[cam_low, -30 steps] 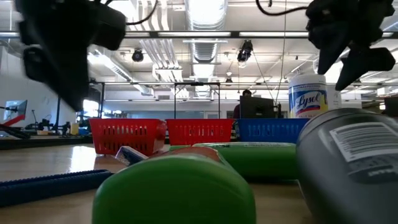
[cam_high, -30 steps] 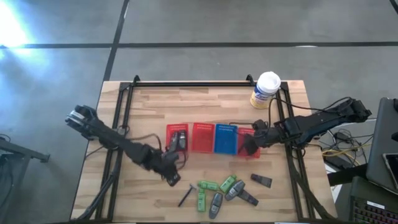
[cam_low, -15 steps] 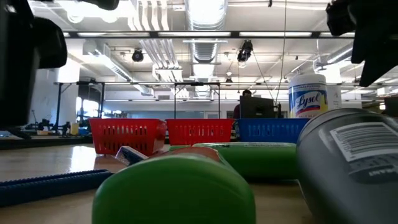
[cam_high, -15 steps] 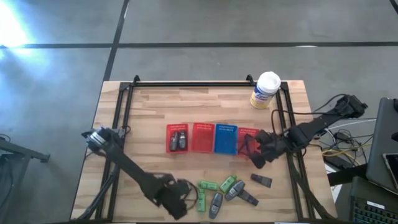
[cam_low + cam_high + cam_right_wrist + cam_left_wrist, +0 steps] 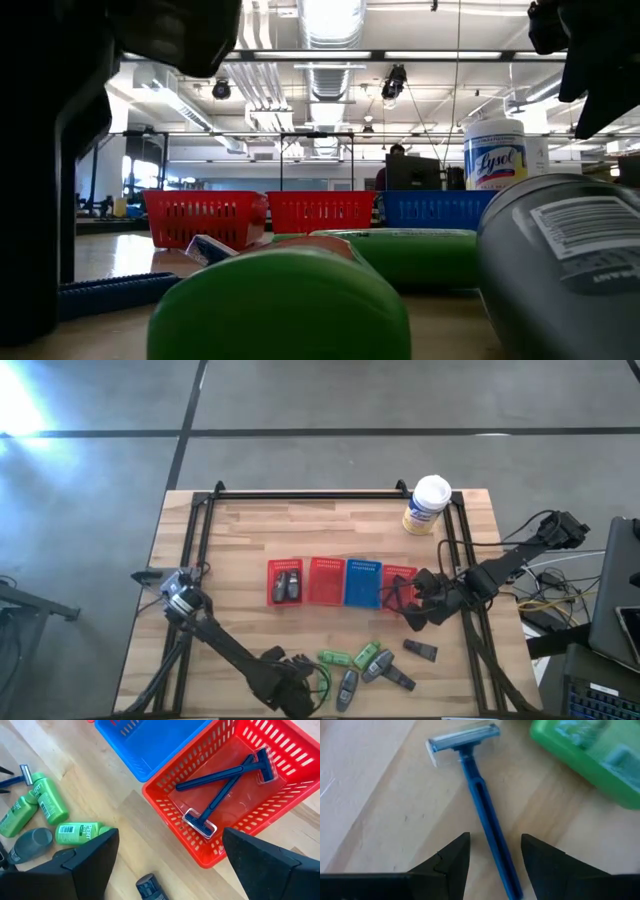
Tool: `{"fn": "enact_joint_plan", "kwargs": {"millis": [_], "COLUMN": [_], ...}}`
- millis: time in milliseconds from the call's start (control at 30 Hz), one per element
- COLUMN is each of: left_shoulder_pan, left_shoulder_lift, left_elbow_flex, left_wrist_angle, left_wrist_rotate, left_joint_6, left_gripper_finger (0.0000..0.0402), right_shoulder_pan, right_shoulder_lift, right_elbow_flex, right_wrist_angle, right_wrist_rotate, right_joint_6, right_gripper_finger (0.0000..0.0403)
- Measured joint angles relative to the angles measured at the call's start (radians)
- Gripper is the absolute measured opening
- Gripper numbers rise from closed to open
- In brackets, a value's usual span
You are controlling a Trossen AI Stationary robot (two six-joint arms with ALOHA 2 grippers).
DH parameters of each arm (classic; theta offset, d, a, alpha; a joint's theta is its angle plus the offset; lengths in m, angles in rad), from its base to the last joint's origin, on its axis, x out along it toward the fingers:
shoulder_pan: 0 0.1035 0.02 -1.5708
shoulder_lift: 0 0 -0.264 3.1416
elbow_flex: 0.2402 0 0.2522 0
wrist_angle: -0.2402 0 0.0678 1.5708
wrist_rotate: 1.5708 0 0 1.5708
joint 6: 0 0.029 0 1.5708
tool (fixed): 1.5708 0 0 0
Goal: Pick & Place Travel size toiletries
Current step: Put the blue razor into the right orange basket
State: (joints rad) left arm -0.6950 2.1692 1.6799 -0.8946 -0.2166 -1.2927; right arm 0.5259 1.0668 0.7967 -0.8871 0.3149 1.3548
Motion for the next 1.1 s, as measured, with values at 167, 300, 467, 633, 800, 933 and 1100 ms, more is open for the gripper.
{"fn": "enact_joint_plan", "kwargs": {"millis": [167, 300, 467, 633, 800, 933, 1100], "left_shoulder_pan": [0.007, 0.007, 0.008, 0.011, 0.023, 0.038, 0.045], "left_shoulder_lift": [0.009, 0.005, 0.004, 0.000, -0.042, -0.104, -0.238], "left_elbow_flex": [-0.013, -0.032, -0.061, -0.070, -0.084, -0.110, -0.208], "left_wrist_angle": [0.004, 0.004, 0.017, 0.029, 0.056, 0.049, 0.075], "left_wrist_rotate": [0.009, 0.010, 0.010, 0.012, -0.002, -0.048, -0.127], "left_joint_6": [0.024, 0.059, 0.098, 0.104, 0.134, 0.144, 0.091], "left_gripper_finger": [0.0172, 0.0125, 0.0039, 0.0021, 0.0021, 0.0021, 0.0021], "right_shoulder_pan": [0.000, 0.000, 0.000, 0.000, 0.000, 0.000, 0.000], "right_shoulder_lift": [0.000, 0.000, 0.000, 0.000, 0.000, 0.000, 0.000], "right_elbow_flex": [0.000, 0.000, 0.000, -0.001, 0.001, 0.013, 0.022], "right_wrist_angle": [0.000, 0.001, 0.000, 0.002, 0.011, 0.024, 0.109], "right_wrist_rotate": [0.000, 0.000, 0.000, 0.000, -0.005, -0.005, -0.008], "right_joint_6": [0.000, 0.000, 0.000, 0.003, 0.003, -0.011, -0.055], "right_gripper_finger": [0.0337, 0.0326, 0.0313, 0.0303, 0.0294, 0.0287, 0.0278]}}
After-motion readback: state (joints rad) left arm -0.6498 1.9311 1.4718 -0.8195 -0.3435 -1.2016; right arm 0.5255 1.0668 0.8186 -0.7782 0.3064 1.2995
